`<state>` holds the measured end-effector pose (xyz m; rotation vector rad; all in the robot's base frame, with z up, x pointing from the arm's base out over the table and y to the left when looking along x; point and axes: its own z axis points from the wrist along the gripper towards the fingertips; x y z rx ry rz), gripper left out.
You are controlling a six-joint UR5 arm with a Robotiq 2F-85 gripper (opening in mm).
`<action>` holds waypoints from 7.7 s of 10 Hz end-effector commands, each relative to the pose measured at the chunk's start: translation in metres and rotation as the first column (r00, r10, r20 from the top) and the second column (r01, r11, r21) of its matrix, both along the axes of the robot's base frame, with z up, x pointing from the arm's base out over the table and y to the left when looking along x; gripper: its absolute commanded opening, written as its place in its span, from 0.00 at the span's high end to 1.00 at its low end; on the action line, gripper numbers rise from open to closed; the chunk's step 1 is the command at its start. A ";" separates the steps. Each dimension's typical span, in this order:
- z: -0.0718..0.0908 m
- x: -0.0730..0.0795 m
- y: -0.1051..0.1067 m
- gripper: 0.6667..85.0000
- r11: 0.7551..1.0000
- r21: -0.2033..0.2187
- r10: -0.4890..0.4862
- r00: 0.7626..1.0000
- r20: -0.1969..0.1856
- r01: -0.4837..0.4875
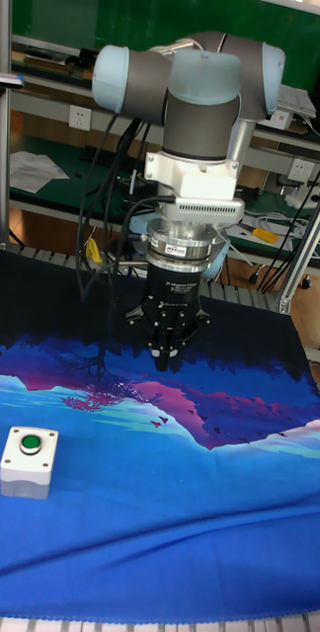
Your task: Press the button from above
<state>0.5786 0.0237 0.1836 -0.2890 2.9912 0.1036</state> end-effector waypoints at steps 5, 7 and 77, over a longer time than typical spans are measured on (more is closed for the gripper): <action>0.002 -0.003 -0.002 1.00 1.000 -0.004 -0.002 1.000 -0.013 0.002; 0.006 0.005 0.019 1.00 0.997 0.076 -0.015 1.000 0.017 0.013; -0.093 0.079 -0.128 0.13 0.951 -0.086 0.296 0.955 -0.026 -0.297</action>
